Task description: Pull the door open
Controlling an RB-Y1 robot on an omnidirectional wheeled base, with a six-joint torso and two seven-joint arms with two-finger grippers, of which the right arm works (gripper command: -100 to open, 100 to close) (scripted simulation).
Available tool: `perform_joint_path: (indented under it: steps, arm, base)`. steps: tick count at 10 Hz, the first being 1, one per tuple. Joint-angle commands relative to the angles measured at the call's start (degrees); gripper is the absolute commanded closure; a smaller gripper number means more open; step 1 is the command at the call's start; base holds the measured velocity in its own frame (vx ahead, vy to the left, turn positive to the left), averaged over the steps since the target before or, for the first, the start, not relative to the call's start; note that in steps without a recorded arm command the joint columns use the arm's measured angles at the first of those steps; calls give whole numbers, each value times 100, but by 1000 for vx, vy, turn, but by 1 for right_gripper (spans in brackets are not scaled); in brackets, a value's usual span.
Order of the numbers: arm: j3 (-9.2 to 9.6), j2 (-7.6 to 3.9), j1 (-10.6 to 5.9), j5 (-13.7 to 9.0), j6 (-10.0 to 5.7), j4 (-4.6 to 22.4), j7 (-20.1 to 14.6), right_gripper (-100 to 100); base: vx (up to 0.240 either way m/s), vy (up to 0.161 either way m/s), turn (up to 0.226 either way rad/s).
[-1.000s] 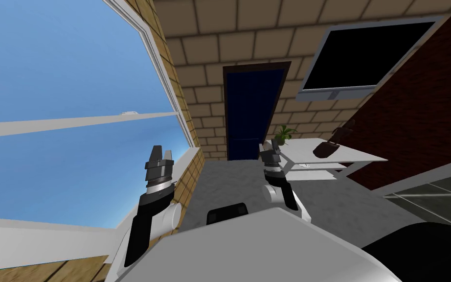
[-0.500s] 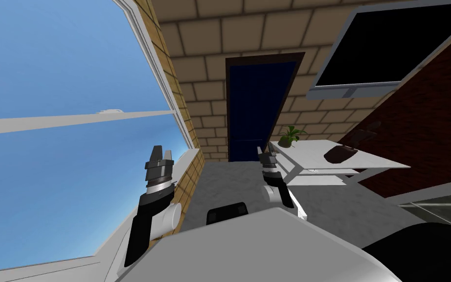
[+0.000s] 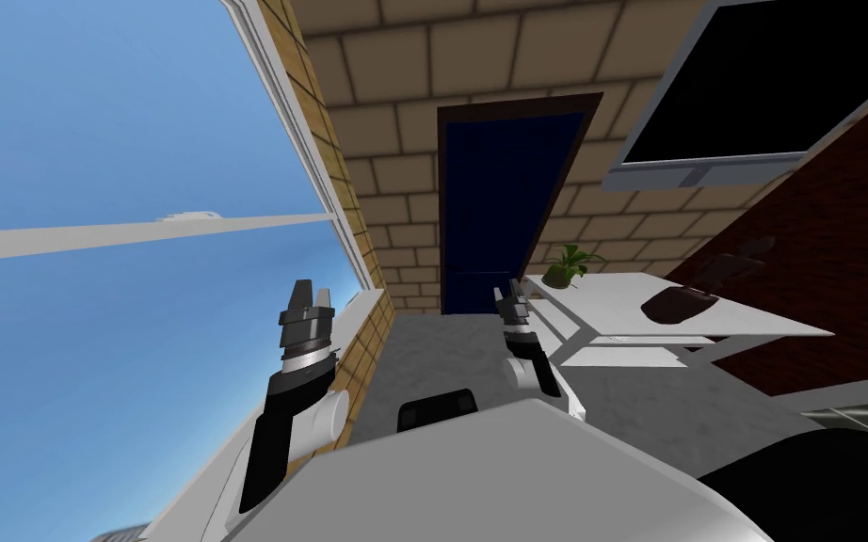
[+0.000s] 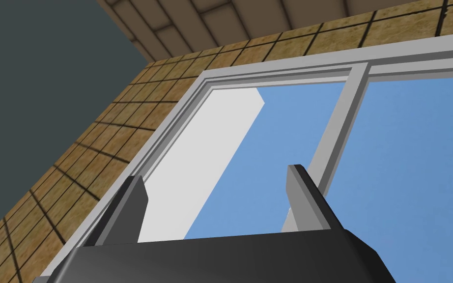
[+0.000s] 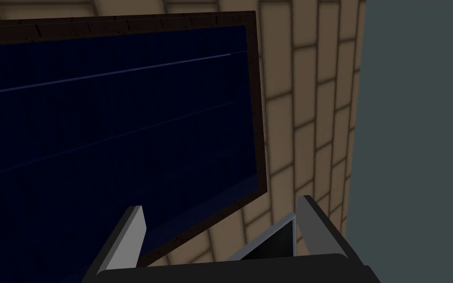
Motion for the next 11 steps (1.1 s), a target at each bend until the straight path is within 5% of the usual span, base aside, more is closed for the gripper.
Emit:
perform_joint_path:
  steps: [1,11]
  arm:
    - [-11,-13,-33,10,-44,187,4,-100]
    - [-152,-123,-263,40,-288,1416,-7,-100]
  base:
    - [126,4,15]
    - [111,7,22]
